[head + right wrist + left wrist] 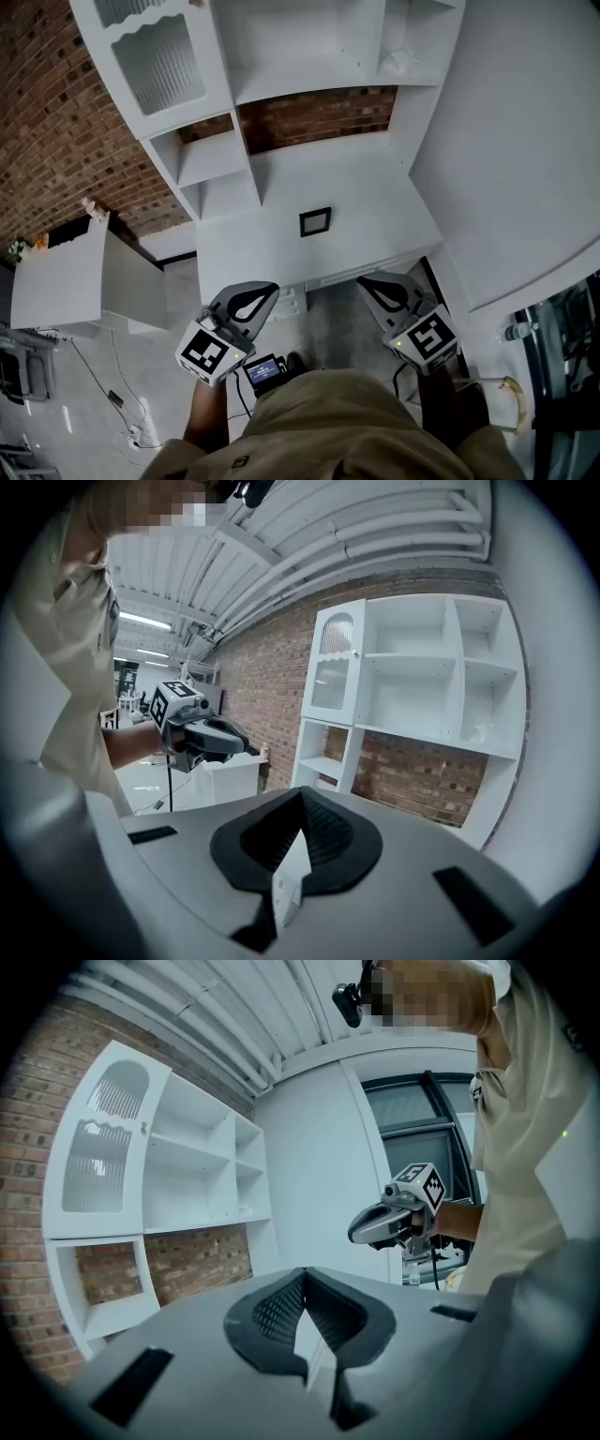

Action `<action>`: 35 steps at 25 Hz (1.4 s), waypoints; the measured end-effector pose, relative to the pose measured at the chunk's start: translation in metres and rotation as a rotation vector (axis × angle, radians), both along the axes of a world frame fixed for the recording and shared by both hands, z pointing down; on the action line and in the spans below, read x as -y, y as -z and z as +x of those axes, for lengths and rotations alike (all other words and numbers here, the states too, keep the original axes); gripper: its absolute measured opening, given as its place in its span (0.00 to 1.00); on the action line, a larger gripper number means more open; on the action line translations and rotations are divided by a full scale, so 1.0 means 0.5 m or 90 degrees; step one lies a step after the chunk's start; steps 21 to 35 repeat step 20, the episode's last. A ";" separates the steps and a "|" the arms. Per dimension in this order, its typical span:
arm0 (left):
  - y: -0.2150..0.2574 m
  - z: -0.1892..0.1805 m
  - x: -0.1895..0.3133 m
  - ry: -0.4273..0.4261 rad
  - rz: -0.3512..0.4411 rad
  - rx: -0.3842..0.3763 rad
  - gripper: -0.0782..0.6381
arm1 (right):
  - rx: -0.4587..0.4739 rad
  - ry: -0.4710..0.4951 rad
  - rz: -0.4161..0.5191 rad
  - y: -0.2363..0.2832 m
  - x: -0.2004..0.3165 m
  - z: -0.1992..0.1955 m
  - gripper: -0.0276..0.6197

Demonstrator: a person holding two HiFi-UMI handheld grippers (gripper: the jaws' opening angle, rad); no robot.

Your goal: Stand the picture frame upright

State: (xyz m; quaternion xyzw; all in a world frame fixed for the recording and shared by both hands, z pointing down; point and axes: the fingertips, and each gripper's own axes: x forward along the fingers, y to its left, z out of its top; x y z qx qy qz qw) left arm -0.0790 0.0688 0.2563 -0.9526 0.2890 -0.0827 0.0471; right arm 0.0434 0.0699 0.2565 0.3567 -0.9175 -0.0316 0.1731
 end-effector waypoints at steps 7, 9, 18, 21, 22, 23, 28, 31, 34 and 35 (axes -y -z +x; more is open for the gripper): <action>-0.022 0.104 -0.113 0.005 -0.024 0.018 0.12 | 0.019 -0.005 -0.013 -0.012 -0.142 0.111 0.05; -0.024 0.133 -0.156 0.001 -0.024 0.024 0.12 | 0.025 -0.008 -0.018 -0.017 -0.187 0.142 0.05; -0.001 0.190 -0.272 0.018 -0.001 0.038 0.12 | 0.035 -0.011 -0.009 -0.005 -0.313 0.219 0.05; 0.010 0.194 -0.286 0.018 0.012 0.040 0.12 | 0.026 -0.010 0.011 0.001 -0.326 0.228 0.05; 0.010 0.194 -0.286 0.018 0.012 0.040 0.12 | 0.026 -0.010 0.011 0.001 -0.326 0.228 0.05; 0.010 0.194 -0.286 0.018 0.012 0.040 0.12 | 0.026 -0.010 0.011 0.001 -0.326 0.228 0.05; 0.010 0.194 -0.286 0.018 0.012 0.040 0.12 | 0.026 -0.010 0.011 0.001 -0.326 0.228 0.05; 0.010 0.194 -0.286 0.018 0.012 0.040 0.12 | 0.026 -0.010 0.011 0.001 -0.326 0.228 0.05; 0.010 0.194 -0.286 0.018 0.012 0.040 0.12 | 0.026 -0.010 0.011 0.001 -0.326 0.228 0.05; 0.010 0.194 -0.286 0.018 0.012 0.040 0.12 | 0.026 -0.010 0.011 0.001 -0.326 0.228 0.05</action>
